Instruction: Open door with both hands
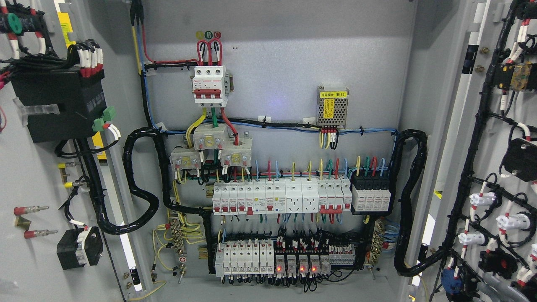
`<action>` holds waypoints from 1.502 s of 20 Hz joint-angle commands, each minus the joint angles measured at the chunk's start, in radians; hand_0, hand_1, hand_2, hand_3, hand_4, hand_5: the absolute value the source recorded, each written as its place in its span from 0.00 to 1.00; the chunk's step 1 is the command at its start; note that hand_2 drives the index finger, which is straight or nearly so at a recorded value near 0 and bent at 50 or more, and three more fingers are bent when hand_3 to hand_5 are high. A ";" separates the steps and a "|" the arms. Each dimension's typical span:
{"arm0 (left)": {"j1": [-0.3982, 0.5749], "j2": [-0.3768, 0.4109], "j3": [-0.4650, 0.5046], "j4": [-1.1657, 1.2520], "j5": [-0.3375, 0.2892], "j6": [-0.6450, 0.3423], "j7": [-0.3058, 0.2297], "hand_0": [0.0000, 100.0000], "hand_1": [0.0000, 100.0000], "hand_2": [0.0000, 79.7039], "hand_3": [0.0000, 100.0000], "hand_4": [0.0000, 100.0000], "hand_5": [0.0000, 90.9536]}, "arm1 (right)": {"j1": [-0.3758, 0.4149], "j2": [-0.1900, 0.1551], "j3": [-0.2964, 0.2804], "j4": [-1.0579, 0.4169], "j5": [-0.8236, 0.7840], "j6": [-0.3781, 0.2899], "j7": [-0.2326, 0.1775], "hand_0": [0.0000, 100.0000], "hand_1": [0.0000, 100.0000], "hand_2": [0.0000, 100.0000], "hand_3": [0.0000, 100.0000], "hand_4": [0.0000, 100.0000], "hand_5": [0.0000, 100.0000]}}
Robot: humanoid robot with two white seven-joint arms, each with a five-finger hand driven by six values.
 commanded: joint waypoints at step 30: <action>-0.003 0.087 0.431 0.147 0.389 0.207 -0.168 0.00 0.00 0.00 0.00 0.00 0.00 | 0.003 0.088 -0.181 0.106 -0.051 0.016 0.010 0.24 0.00 0.00 0.00 0.00 0.00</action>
